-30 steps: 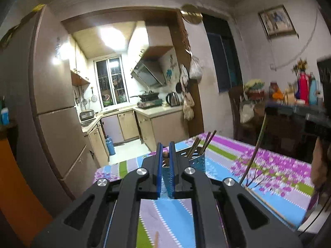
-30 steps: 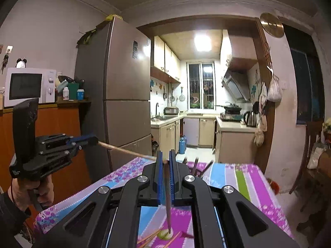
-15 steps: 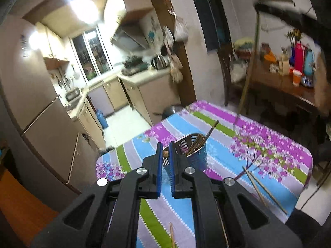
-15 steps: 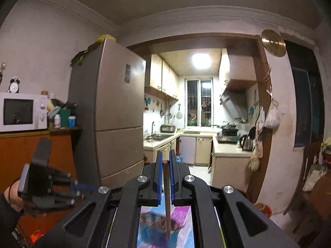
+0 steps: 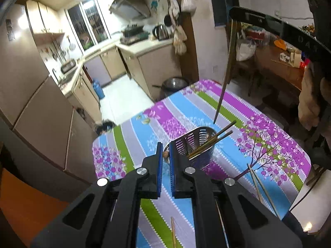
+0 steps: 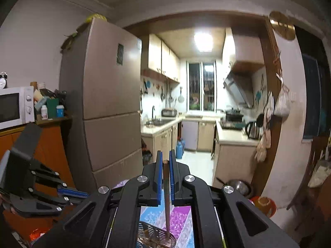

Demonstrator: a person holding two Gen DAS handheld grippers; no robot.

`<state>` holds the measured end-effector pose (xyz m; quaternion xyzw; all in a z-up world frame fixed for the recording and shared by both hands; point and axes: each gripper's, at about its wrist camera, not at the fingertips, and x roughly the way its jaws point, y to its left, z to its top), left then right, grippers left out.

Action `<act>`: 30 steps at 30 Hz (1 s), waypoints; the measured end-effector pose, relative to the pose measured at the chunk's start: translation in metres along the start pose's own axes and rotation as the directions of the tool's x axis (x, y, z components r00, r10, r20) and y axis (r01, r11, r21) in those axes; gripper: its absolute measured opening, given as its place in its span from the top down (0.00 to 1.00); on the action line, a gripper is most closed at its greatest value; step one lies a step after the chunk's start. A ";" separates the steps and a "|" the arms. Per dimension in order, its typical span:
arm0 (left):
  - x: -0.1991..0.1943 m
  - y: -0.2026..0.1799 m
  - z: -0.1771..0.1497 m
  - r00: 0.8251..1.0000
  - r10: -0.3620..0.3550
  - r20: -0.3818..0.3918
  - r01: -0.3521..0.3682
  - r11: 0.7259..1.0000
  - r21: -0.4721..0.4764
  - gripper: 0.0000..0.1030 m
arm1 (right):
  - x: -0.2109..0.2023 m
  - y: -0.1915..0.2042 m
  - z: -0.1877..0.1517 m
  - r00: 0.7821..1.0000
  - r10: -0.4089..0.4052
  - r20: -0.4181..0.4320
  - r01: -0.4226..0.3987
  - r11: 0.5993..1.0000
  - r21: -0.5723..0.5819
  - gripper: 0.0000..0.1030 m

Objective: Organize utensils

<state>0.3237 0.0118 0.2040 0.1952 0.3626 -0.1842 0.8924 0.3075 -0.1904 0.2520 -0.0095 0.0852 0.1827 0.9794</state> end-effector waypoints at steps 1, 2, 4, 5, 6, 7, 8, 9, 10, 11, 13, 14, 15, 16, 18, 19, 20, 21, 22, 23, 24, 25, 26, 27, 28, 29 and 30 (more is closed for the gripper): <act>0.001 0.002 0.003 1.000 -0.003 -0.007 0.003 1.000 -0.006 0.96 | 0.005 -0.001 -0.003 1.000 0.001 -0.008 -0.001 1.000 0.006 0.93; 0.002 0.004 0.006 1.000 -0.015 -0.012 0.015 1.000 -0.014 0.96 | 0.010 -0.003 -0.007 1.000 0.001 -0.017 0.000 1.000 0.017 0.93; 0.004 0.005 0.011 1.000 -0.017 -0.021 0.016 1.000 -0.026 0.96 | 0.015 -0.005 -0.012 1.000 0.004 -0.027 -0.003 0.999 0.036 0.93; 0.005 0.006 0.013 1.000 -0.016 -0.021 0.015 0.999 -0.029 0.96 | 0.018 -0.006 -0.015 0.999 0.004 -0.031 -0.003 0.999 0.048 0.93; 0.006 0.006 0.015 1.000 -0.012 -0.025 0.012 0.999 -0.030 0.96 | 0.020 -0.007 -0.017 0.999 0.004 -0.033 -0.003 0.999 0.053 0.93; 0.008 0.005 0.015 0.999 -0.016 -0.028 0.015 0.999 -0.032 0.96 | 0.022 -0.007 -0.019 0.999 0.005 -0.035 -0.003 0.998 0.057 0.93; 0.010 0.003 0.016 0.999 -0.013 -0.033 0.012 0.999 -0.034 0.96 | 0.023 -0.006 -0.020 0.999 0.004 -0.036 -0.002 0.998 0.057 0.93; 0.011 0.002 0.017 0.999 -0.009 -0.037 0.008 0.999 -0.035 0.96 | 0.025 -0.005 -0.021 0.999 0.006 -0.037 -0.004 0.998 0.059 0.93; 0.013 0.002 0.018 0.999 -0.012 -0.038 0.011 0.999 -0.039 0.96 | 0.026 -0.005 -0.022 0.999 0.006 -0.038 -0.003 0.998 0.059 0.93; 0.013 0.003 0.019 0.999 -0.018 -0.039 0.017 0.999 -0.047 0.96 | 0.027 -0.004 -0.023 0.999 0.006 -0.039 -0.004 0.998 0.060 0.93; 0.013 0.005 0.021 0.999 -0.029 -0.038 0.027 0.998 -0.060 0.96 | 0.029 -0.004 -0.025 0.999 0.007 -0.042 -0.004 0.998 0.066 0.93; 0.013 0.005 0.022 0.999 -0.038 -0.039 0.035 0.997 -0.065 0.96 | 0.030 -0.004 -0.026 0.999 0.005 -0.044 -0.002 0.998 0.068 0.93; 0.013 0.005 0.023 0.999 -0.035 -0.039 0.033 0.997 -0.066 0.96 | 0.033 -0.004 -0.027 0.999 0.004 -0.049 -0.001 0.998 0.070 0.93; 0.013 0.004 0.024 0.999 -0.033 -0.042 0.030 0.997 -0.066 0.96 | 0.034 -0.005 -0.028 0.999 0.004 -0.052 0.000 0.997 0.072 0.93; 0.013 0.004 0.026 0.998 -0.036 -0.048 0.032 0.997 -0.068 0.96 | 0.037 -0.006 -0.031 0.998 0.005 -0.059 0.000 0.997 0.080 0.93; 0.013 0.004 0.027 0.998 -0.037 -0.049 0.033 0.997 -0.068 0.96 | 0.039 -0.007 -0.031 0.998 0.006 -0.063 0.000 0.996 0.084 0.93; 0.013 0.004 0.027 0.998 -0.038 -0.048 0.035 0.997 -0.068 0.96 | 0.040 -0.007 -0.033 0.998 0.007 -0.065 -0.001 0.996 0.088 0.93; 0.013 0.004 0.027 0.998 -0.039 -0.052 0.036 0.997 -0.069 0.96 | 0.041 -0.008 -0.034 0.998 0.008 -0.069 -0.002 0.996 0.093 0.93; 0.014 0.003 0.028 0.998 -0.037 -0.056 0.033 0.997 -0.069 0.96 | 0.041 -0.008 -0.035 0.998 0.008 -0.068 -0.002 0.996 0.093 0.93; 0.015 0.002 0.028 0.998 -0.039 -0.058 0.034 0.997 -0.070 0.96 | 0.042 -0.008 -0.035 0.998 0.007 -0.069 0.000 0.996 0.091 0.93; 0.017 0.002 0.028 0.997 -0.040 -0.063 0.035 0.997 -0.069 0.96 | 0.043 -0.009 -0.037 0.997 0.006 -0.073 0.001 0.996 0.091 0.93; 0.019 0.001 0.029 0.997 -0.037 -0.070 0.033 0.997 -0.067 0.96 | 0.045 -0.009 -0.038 0.997 0.005 -0.077 0.002 0.996 0.092 0.93; 0.020 0.001 0.029 0.997 -0.037 -0.074 0.032 0.997 -0.066 0.96 | 0.046 -0.009 -0.039 0.997 0.004 -0.082 0.004 0.996 0.093 0.93; 0.023 0.001 0.029 0.996 -0.035 -0.082 0.029 0.997 -0.068 0.96 | 0.047 -0.010 -0.039 0.996 0.003 -0.084 0.005 0.996 0.094 0.93; 0.024 0.001 0.029 0.996 -0.036 -0.086 0.030 0.997 -0.070 0.96 | 0.048 -0.011 -0.040 0.996 0.003 -0.086 0.005 0.996 0.094 0.93; 0.026 0.001 0.029 0.995 -0.038 -0.090 0.032 0.997 -0.071 0.96 | 0.049 -0.011 -0.041 0.996 0.003 -0.088 0.005 0.996 0.095 0.93; 0.027 0.001 0.029 0.995 -0.039 -0.092 0.032 0.997 -0.071 0.96 | 0.050 -0.012 -0.041 0.996 0.002 -0.090 0.007 0.995 0.096 0.93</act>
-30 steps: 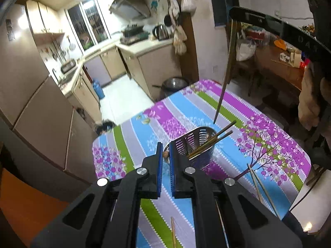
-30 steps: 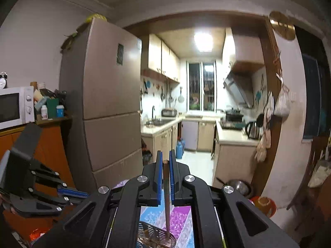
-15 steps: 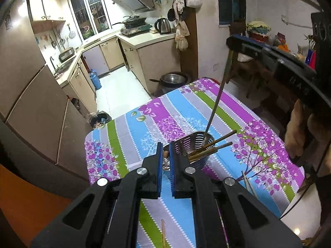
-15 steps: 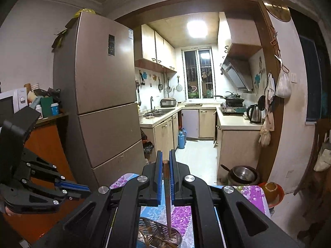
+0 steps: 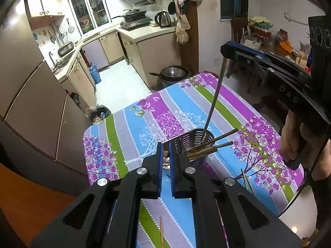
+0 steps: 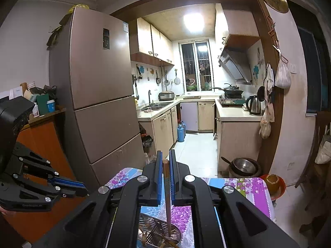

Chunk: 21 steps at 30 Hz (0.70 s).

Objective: Organize utensils

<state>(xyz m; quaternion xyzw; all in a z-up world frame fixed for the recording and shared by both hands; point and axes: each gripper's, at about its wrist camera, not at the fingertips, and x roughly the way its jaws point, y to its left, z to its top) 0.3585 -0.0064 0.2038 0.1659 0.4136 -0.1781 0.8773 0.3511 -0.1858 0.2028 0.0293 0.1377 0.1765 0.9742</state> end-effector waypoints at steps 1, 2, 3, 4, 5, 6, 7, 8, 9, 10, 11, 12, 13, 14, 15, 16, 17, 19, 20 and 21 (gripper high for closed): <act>0.001 0.000 0.000 1.000 -0.001 -0.003 0.001 1.000 0.000 0.96 | 0.001 -0.001 0.000 1.000 0.001 -0.002 -0.001 1.000 0.003 0.93; 0.003 -0.001 0.000 1.000 0.000 -0.005 0.000 1.000 -0.001 0.96 | 0.002 -0.001 -0.001 1.000 0.001 -0.003 -0.001 1.000 0.003 0.93; 0.004 -0.001 0.000 1.000 0.004 -0.007 -0.004 1.000 -0.005 0.96 | 0.003 0.000 -0.002 1.000 0.002 -0.004 -0.002 1.000 0.002 0.93; 0.005 -0.001 0.000 1.000 0.003 -0.009 -0.003 1.000 -0.009 0.95 | 0.004 0.000 -0.002 1.000 0.002 -0.006 -0.002 1.000 0.001 0.93; 0.006 0.000 0.000 1.000 0.003 -0.011 -0.003 1.000 -0.015 0.95 | 0.005 0.001 -0.003 1.000 0.005 -0.011 -0.005 1.000 -0.003 0.93; 0.007 0.001 0.001 1.000 0.004 -0.015 -0.004 1.000 -0.028 0.95 | 0.006 0.002 -0.004 1.000 0.007 -0.015 -0.007 1.000 -0.008 0.93; 0.009 0.004 0.002 1.000 0.002 -0.020 -0.003 0.999 -0.046 0.95 | 0.007 0.004 -0.005 1.000 0.003 -0.016 -0.003 1.000 -0.015 0.93; 0.010 0.006 0.003 1.000 0.009 -0.016 -0.010 0.998 -0.058 0.95 | 0.006 0.003 -0.006 1.000 -0.004 -0.006 0.004 1.000 -0.018 0.84; 0.010 0.010 0.003 1.000 0.027 -0.008 -0.027 0.997 -0.078 0.90 | 0.003 0.001 -0.006 1.000 -0.006 0.006 0.006 1.000 -0.012 0.72; 0.010 0.014 0.003 1.000 0.029 -0.001 -0.029 0.995 -0.099 0.69 | -0.001 -0.003 -0.005 1.000 -0.007 0.025 0.007 1.000 -0.002 0.50; 0.008 0.017 0.003 0.999 0.034 0.019 -0.032 0.993 -0.113 0.55 | -0.004 -0.005 -0.005 0.999 -0.009 0.042 0.008 1.000 0.006 0.48; 0.006 0.018 0.004 0.998 0.045 0.039 -0.040 0.993 -0.115 0.36 | -0.008 -0.008 -0.004 0.999 -0.005 0.049 0.005 1.000 0.007 0.48; 0.004 0.020 0.004 0.997 0.047 0.054 -0.041 0.992 -0.118 0.35 | -0.011 -0.008 -0.003 0.999 -0.006 0.053 0.006 1.000 0.004 0.48; 0.004 0.021 0.004 0.997 0.042 0.061 -0.034 0.991 -0.127 0.35 | -0.014 -0.008 -0.003 0.998 -0.010 0.061 0.010 1.000 -0.003 0.48; 0.005 0.023 0.004 0.997 0.044 0.064 -0.035 0.991 -0.132 0.35 | -0.016 -0.008 -0.002 0.998 -0.010 0.063 0.010 1.000 -0.005 0.48; 0.005 0.025 0.004 0.997 0.041 0.071 -0.030 0.989 -0.146 0.35 | -0.018 -0.008 -0.001 0.998 -0.008 0.065 0.008 1.000 -0.004 0.48; 0.004 0.026 0.005 0.996 0.040 0.078 -0.027 0.987 -0.156 0.35 | -0.021 -0.007 0.000 0.997 -0.008 0.071 0.008 1.000 -0.003 0.48; 0.003 0.028 0.004 0.995 0.039 0.090 -0.023 0.985 -0.169 0.35 | -0.025 -0.006 0.002 0.997 -0.004 0.080 0.005 1.000 -0.006 0.48; 0.001 0.029 0.003 0.995 0.040 0.096 -0.022 0.984 -0.177 0.35 | -0.027 -0.004 0.004 0.997 -0.003 0.082 0.003 1.000 -0.009 0.48; -0.001 0.031 0.002 0.994 0.041 0.102 -0.022 0.983 -0.182 0.35 | -0.030 -0.003 0.006 0.996 -0.003 0.084 0.004 1.000 -0.015 0.48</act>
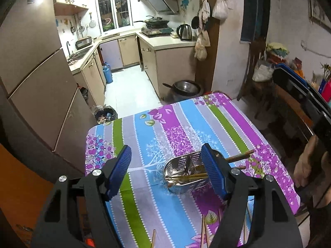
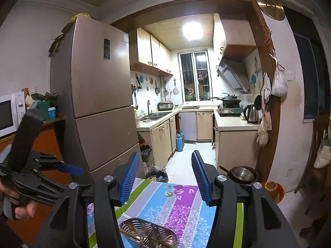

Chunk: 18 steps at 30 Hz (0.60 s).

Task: Organize utensils
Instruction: 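Open both tools and move them back over the loose chopsticks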

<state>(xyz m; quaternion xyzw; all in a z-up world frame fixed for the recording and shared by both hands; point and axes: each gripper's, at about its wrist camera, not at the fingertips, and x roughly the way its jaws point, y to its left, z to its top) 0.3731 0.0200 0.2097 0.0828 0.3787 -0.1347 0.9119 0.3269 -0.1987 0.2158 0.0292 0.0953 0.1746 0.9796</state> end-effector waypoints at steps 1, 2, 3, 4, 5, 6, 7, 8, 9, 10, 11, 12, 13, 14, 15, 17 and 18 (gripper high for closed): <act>-0.002 0.001 -0.001 1.000 0.001 0.007 -0.001 1.000 -0.003 0.35 | -0.003 0.002 0.002 1.000 0.002 0.004 -0.002 1.000 -0.003 0.48; -0.005 0.002 -0.001 1.000 0.002 0.013 -0.002 1.000 -0.005 0.35 | -0.005 0.003 0.003 1.000 0.003 0.008 -0.003 1.000 -0.005 0.48; -0.011 0.005 -0.004 1.000 0.007 0.028 -0.006 1.000 -0.012 0.35 | -0.009 0.004 0.005 1.000 0.004 0.012 -0.004 1.000 -0.006 0.48; -0.013 0.008 -0.006 0.999 0.009 0.037 -0.008 1.000 -0.014 0.35 | -0.013 0.004 0.006 1.000 0.006 0.013 -0.006 1.000 -0.004 0.48; -0.022 0.011 -0.013 0.998 0.013 0.060 -0.012 1.000 -0.014 0.35 | -0.021 0.006 0.007 1.000 0.013 0.017 -0.013 1.000 -0.001 0.48; -0.028 0.013 -0.019 0.997 0.017 0.078 -0.017 1.000 -0.008 0.35 | -0.030 0.008 0.008 1.000 0.019 0.022 -0.019 1.000 -0.005 0.48; -0.042 0.015 -0.033 0.992 0.023 0.121 -0.025 1.000 0.010 0.35 | -0.042 0.011 0.009 0.999 0.022 0.028 -0.022 1.000 -0.017 0.48; -0.054 0.017 -0.048 0.986 0.037 0.162 -0.042 0.999 0.026 0.35 | -0.049 0.014 0.009 0.999 0.024 0.033 -0.023 0.999 -0.026 0.47; -0.067 0.018 -0.065 0.976 0.055 0.211 -0.065 0.997 0.043 0.35 | -0.071 0.019 0.009 0.998 0.030 0.046 -0.028 0.999 -0.045 0.47; -0.083 0.019 -0.089 0.959 0.066 0.277 -0.089 0.994 0.070 0.29 | -0.085 0.022 0.007 0.998 0.032 0.053 -0.029 0.998 -0.055 0.46; -0.098 0.020 -0.118 0.935 0.079 0.346 -0.120 0.988 0.100 0.23 | -0.110 0.028 0.000 0.997 0.039 0.071 -0.034 0.997 -0.074 0.45; -0.108 0.020 -0.143 0.914 0.097 0.393 -0.156 0.981 0.120 0.16 | -0.125 0.033 -0.007 0.996 0.043 0.081 -0.036 0.996 -0.087 0.40; -0.118 0.019 -0.178 0.892 0.112 0.438 -0.196 0.969 0.150 0.13 | -0.144 0.039 -0.018 0.995 0.046 0.091 -0.036 0.994 -0.106 0.39; -0.122 0.018 -0.197 0.884 0.119 0.453 -0.213 0.963 0.164 0.13 | -0.170 0.046 -0.038 0.993 0.051 0.103 -0.038 0.991 -0.126 0.39; -0.125 0.016 -0.234 0.878 0.121 0.463 -0.227 0.957 0.180 0.12 | -0.184 0.051 -0.053 0.993 0.058 0.104 -0.044 0.990 -0.130 0.39; -0.123 0.014 -0.283 0.887 0.108 0.449 -0.213 0.958 0.190 0.13 | -0.210 0.061 -0.093 0.993 0.065 0.096 -0.052 0.990 -0.132 0.38; -0.118 0.011 -0.313 0.901 0.076 0.428 -0.166 0.970 0.179 0.13 | -0.221 0.067 -0.122 0.995 0.067 0.077 -0.057 0.990 -0.126 0.38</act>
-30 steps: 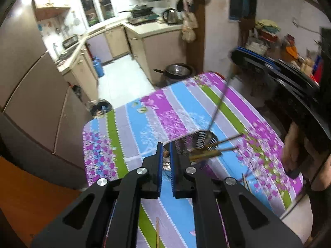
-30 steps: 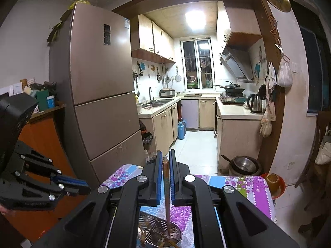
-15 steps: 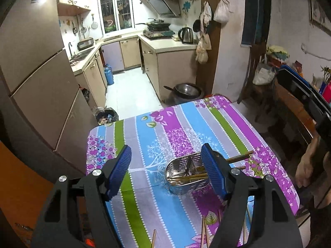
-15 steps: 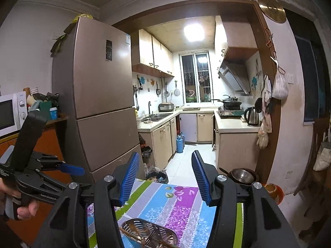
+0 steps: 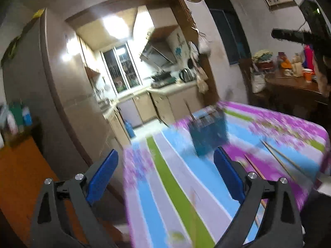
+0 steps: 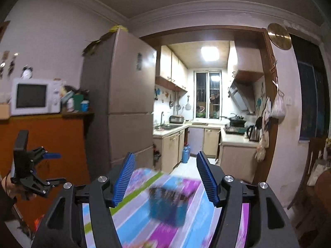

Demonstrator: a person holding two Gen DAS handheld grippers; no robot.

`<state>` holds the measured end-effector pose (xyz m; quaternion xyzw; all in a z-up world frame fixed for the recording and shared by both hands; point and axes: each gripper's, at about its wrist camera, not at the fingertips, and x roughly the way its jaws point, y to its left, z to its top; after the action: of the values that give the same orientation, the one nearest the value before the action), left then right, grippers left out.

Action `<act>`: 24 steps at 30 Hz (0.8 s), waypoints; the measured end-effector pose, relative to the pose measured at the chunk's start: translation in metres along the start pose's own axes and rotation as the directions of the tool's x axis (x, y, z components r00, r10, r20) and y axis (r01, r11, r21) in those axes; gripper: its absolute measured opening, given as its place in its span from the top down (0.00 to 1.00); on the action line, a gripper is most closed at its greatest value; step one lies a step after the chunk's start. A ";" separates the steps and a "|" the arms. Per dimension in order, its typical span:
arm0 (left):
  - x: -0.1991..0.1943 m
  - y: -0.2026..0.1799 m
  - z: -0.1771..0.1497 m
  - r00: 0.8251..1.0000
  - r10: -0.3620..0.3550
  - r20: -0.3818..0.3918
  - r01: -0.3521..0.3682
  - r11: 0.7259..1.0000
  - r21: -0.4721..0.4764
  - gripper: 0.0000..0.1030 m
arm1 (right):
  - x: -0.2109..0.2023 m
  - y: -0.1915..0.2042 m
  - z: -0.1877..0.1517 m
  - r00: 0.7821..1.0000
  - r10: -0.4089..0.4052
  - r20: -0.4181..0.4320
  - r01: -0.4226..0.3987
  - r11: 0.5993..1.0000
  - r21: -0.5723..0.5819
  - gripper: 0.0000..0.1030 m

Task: Organize utensils
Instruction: 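Open both tools and move them back over the loose chopsticks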

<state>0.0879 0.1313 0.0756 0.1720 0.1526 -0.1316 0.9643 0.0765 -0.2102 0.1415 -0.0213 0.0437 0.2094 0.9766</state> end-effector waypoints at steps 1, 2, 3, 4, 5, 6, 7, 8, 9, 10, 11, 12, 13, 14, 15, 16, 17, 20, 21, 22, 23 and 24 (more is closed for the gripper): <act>-0.003 -0.011 -0.023 0.999 -0.028 -0.024 0.027 0.999 -0.022 0.13 | -0.008 0.009 -0.023 1.000 0.003 -0.021 -0.003 1.000 0.011 0.38; -0.005 -0.023 -0.040 0.998 -0.040 -0.038 0.039 0.999 -0.033 0.13 | -0.015 0.019 -0.055 0.998 -0.006 -0.060 0.008 1.000 0.026 0.38; -0.004 -0.035 -0.056 0.996 -0.067 -0.051 0.065 0.997 -0.043 0.13 | -0.018 0.027 -0.079 0.995 0.002 -0.095 0.003 0.999 0.051 0.38; -0.003 -0.042 -0.064 0.994 -0.087 -0.059 0.084 0.995 -0.057 0.13 | -0.021 0.032 -0.097 0.993 0.001 -0.116 0.007 0.997 0.073 0.40; -0.003 -0.059 -0.078 0.990 -0.127 -0.060 0.122 0.989 -0.084 0.13 | -0.025 0.040 -0.121 0.989 -0.002 -0.145 0.017 0.995 0.099 0.45; -0.002 -0.068 -0.087 0.986 -0.156 -0.059 0.150 0.984 -0.093 0.17 | -0.028 0.048 -0.140 0.985 -0.005 -0.170 0.023 0.994 0.104 0.47; 0.001 -0.080 -0.096 0.982 -0.177 -0.069 0.171 0.981 -0.091 0.25 | -0.031 0.056 -0.156 0.982 -0.014 -0.189 0.034 0.994 0.103 0.50; 0.006 -0.090 -0.105 0.978 -0.192 -0.080 0.184 0.978 -0.099 0.29 | -0.035 0.063 -0.175 0.977 -0.028 -0.213 0.052 0.993 0.110 0.51; 0.012 -0.095 -0.114 0.970 -0.224 -0.096 0.211 0.969 -0.126 0.36 | -0.036 0.068 -0.187 0.971 -0.033 -0.235 0.062 0.991 0.116 0.52; 0.019 -0.100 -0.122 0.962 -0.246 -0.115 0.228 0.962 -0.150 0.46 | -0.037 0.072 -0.195 0.968 -0.040 -0.249 0.070 0.991 0.114 0.53; 0.024 -0.104 -0.128 0.960 -0.250 -0.126 0.230 0.961 -0.152 0.48 | -0.039 0.077 -0.203 0.964 -0.052 -0.259 0.082 0.991 0.108 0.54; 0.030 -0.110 -0.135 0.959 -0.246 -0.143 0.225 0.963 -0.146 0.49 | -0.042 0.081 -0.210 0.962 -0.064 -0.267 0.095 0.990 0.103 0.54; 0.032 -0.114 -0.140 0.958 -0.245 -0.146 0.224 0.964 -0.145 0.52 | -0.046 0.086 -0.216 0.959 -0.074 -0.274 0.103 0.990 0.095 0.54; 0.035 -0.117 -0.144 0.956 -0.254 -0.143 0.233 0.961 -0.149 0.53 | -0.050 0.090 -0.224 0.956 -0.089 -0.281 0.115 0.990 0.077 0.54; 0.036 -0.119 -0.147 0.956 -0.260 -0.139 0.239 0.959 -0.153 0.54 | -0.053 0.093 -0.227 0.953 -0.103 -0.284 0.125 0.990 0.061 0.54; 0.038 -0.122 -0.148 0.956 -0.260 -0.139 0.238 0.959 -0.154 0.57 | -0.056 0.094 -0.230 0.952 -0.113 -0.284 0.133 0.990 0.051 0.54; 0.041 -0.125 -0.148 0.956 -0.258 -0.142 0.237 0.959 -0.153 0.60 | -0.059 0.095 -0.234 0.950 -0.126 -0.285 0.142 0.989 0.038 0.55; 0.048 -0.136 -0.153 0.956 -0.254 -0.144 0.232 0.960 -0.154 0.74 | -0.066 0.096 -0.243 0.945 -0.161 -0.284 0.172 0.985 0.014 0.62; 0.047 -0.139 -0.155 0.958 -0.252 -0.138 0.231 0.961 -0.152 0.78 | -0.069 0.095 -0.247 0.943 -0.176 -0.283 0.187 0.982 0.011 0.64; 0.046 -0.139 -0.157 0.960 -0.248 -0.130 0.228 0.962 -0.152 0.79 | -0.070 0.091 -0.249 0.940 -0.189 -0.285 0.201 0.979 0.012 0.67; 0.045 -0.140 -0.156 0.962 -0.242 -0.124 0.222 0.963 -0.150 0.79 | -0.071 0.088 -0.252 0.936 -0.202 -0.287 0.216 0.976 0.016 0.68; 0.046 -0.142 -0.156 0.966 -0.230 -0.117 0.213 0.966 -0.145 0.79 | -0.072 0.083 -0.256 0.929 -0.220 -0.297 0.237 0.971 0.022 0.69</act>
<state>0.0474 0.0516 -0.1210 0.0982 0.2429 -0.2165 0.9405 -0.0427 -0.1792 -0.1084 -0.0289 0.1911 0.0874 0.9772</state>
